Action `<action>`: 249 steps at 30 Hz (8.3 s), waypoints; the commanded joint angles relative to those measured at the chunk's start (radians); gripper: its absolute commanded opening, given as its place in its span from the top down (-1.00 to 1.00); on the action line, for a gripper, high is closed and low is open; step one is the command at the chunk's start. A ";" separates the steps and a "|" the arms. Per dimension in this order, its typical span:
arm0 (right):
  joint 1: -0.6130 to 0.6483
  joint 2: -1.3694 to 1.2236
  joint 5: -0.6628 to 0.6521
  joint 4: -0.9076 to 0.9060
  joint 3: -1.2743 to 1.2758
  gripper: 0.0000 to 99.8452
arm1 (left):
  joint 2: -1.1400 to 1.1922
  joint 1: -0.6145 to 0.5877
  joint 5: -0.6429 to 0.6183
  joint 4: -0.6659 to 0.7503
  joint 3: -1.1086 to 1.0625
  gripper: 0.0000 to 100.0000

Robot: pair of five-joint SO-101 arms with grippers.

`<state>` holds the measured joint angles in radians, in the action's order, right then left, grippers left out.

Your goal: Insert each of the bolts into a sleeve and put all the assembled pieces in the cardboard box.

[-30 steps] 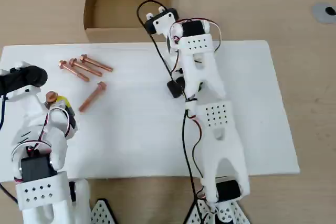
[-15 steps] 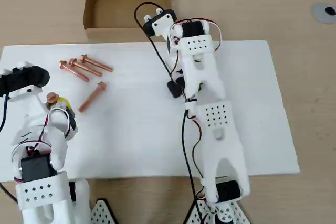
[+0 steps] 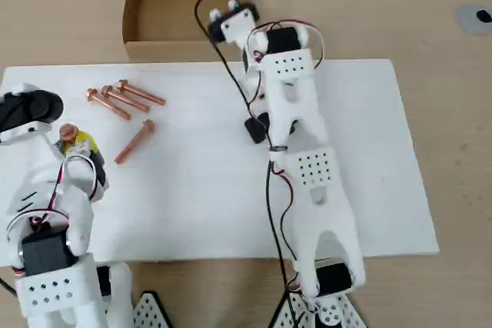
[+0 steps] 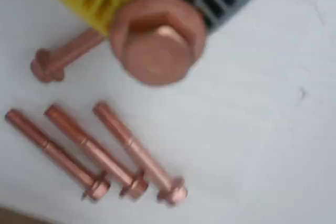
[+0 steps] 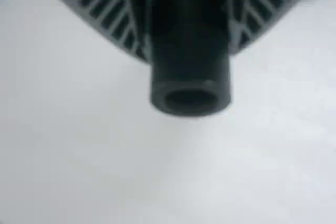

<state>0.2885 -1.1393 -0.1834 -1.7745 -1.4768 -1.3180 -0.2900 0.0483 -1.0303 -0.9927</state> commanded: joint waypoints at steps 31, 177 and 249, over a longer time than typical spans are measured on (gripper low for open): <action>0.214 1.756 0.087 -0.015 0.481 0.98 | -0.507 0.075 0.141 -0.002 0.075 0.99; 0.727 2.677 0.348 1.553 2.977 0.98 | -0.503 0.612 0.173 0.011 0.157 0.98; 0.705 2.677 0.315 1.553 2.979 0.98 | -0.506 0.729 0.172 -0.118 0.149 0.63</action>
<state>1.0050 1.5397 0.1373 -0.2493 1.5336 -1.8213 0.4296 0.2156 -1.1561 -0.8500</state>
